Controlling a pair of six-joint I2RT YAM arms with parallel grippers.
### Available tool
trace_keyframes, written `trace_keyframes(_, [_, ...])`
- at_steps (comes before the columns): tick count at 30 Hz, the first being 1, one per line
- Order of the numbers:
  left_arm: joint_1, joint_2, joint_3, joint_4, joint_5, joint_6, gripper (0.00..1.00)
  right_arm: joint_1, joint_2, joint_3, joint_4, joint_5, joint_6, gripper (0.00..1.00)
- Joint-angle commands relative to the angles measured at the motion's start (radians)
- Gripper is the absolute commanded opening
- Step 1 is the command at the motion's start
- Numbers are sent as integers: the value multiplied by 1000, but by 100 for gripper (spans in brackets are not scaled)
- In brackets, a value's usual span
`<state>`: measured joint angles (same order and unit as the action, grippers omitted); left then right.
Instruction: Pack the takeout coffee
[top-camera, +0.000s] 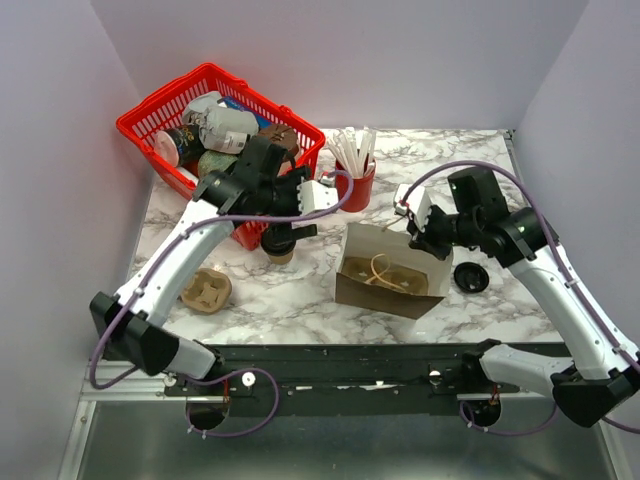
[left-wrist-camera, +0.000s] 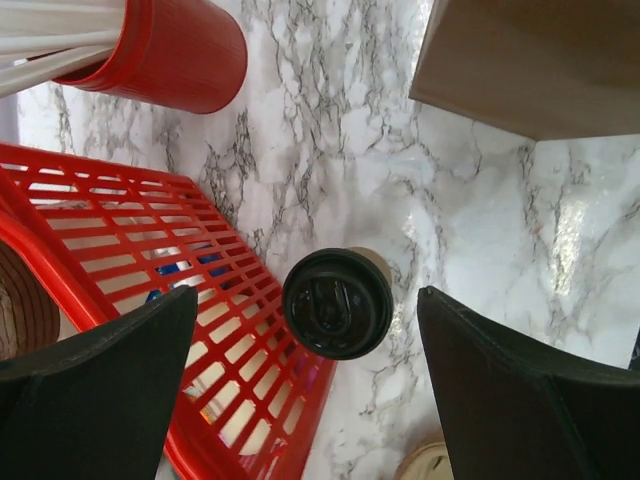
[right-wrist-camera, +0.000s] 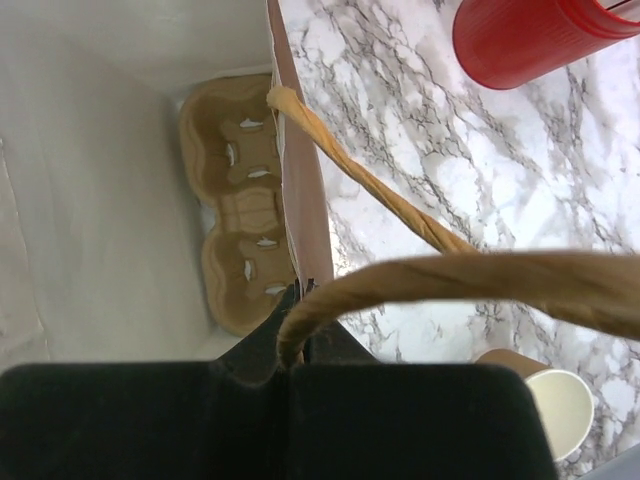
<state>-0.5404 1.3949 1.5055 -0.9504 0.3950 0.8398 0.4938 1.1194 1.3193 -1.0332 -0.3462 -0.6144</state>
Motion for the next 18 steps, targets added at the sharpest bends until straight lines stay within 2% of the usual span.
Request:
trace_keyframes(1, [39,194,220,-315,-41,119,99,-70,29,17,-28,-114,15,0])
trace_keyframes(3, [69,288,318,-399,-32,128,98,-87,51,24,-28,-137,25,1])
trace_keyframes(6, [92,349,354,-432,-33,168,99,-93,62,34,-21,-155,39,1])
trace_keyframes(18, [94,346,164,-277,-171,229,97,-93,72,49,19,-162,74,1])
